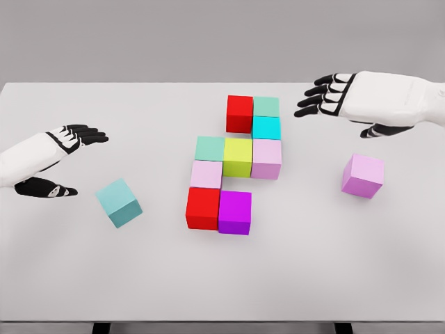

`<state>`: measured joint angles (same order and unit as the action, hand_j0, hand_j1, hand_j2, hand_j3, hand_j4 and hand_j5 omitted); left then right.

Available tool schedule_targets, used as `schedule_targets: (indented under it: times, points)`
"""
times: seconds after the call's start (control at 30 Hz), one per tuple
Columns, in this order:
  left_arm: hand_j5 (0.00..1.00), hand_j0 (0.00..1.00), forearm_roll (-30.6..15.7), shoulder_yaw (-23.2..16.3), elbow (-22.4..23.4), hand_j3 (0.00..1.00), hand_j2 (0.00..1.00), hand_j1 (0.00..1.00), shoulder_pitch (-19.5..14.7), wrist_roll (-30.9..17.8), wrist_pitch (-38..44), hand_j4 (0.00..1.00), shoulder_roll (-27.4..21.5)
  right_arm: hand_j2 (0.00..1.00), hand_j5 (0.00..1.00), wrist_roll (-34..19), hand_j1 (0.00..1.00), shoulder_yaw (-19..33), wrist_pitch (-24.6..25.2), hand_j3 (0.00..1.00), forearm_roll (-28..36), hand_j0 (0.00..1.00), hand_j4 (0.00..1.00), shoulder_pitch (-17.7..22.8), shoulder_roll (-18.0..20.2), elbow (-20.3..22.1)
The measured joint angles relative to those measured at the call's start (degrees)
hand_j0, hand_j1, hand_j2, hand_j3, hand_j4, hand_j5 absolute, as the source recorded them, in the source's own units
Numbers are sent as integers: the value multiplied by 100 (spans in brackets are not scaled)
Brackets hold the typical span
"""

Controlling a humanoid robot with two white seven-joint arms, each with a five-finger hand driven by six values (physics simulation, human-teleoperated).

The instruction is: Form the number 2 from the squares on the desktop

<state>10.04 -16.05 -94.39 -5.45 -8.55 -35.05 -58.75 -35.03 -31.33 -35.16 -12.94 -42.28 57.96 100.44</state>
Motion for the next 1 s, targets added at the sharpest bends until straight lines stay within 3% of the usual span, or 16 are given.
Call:
schedule_targets:
  times: [0.17,0.3,0.4,0.5,0.6,0.77,1.0]
  points:
    - [100,100,2,4,0,100,100,100,0,-4,0,100,-2,100,100,0,100,35,1,100,14,100,100,-176,102,-4]
    - [100,100,-10,154,-16,100,100,100,-96,-216,0,100,-4,100,100,0,100,87,2,100,25,100,100,-158,575,-13]
    - [100,100,-91,231,-95,100,100,100,-483,-749,1,100,-69,100,100,1,100,-257,3,100,-55,100,100,-211,841,-52]
    - [100,100,-287,218,-325,100,100,100,-873,-1738,-7,100,-130,100,100,1,100,-501,4,100,-526,100,100,-219,924,-349]
    - [100,100,-564,198,-469,100,100,100,-1265,-2311,-5,100,-153,100,100,0,100,-718,2,100,-1186,100,100,-211,772,-646]
    - [100,100,-735,-94,-586,100,100,100,-1608,-2583,-7,100,-127,100,100,0,100,-1130,2,100,-1764,100,100,-228,456,-850]
    - [100,100,-101,-520,-647,100,100,100,-1626,-2641,-12,100,108,100,100,1,100,-1454,4,100,-2170,100,100,-229,40,-1179]
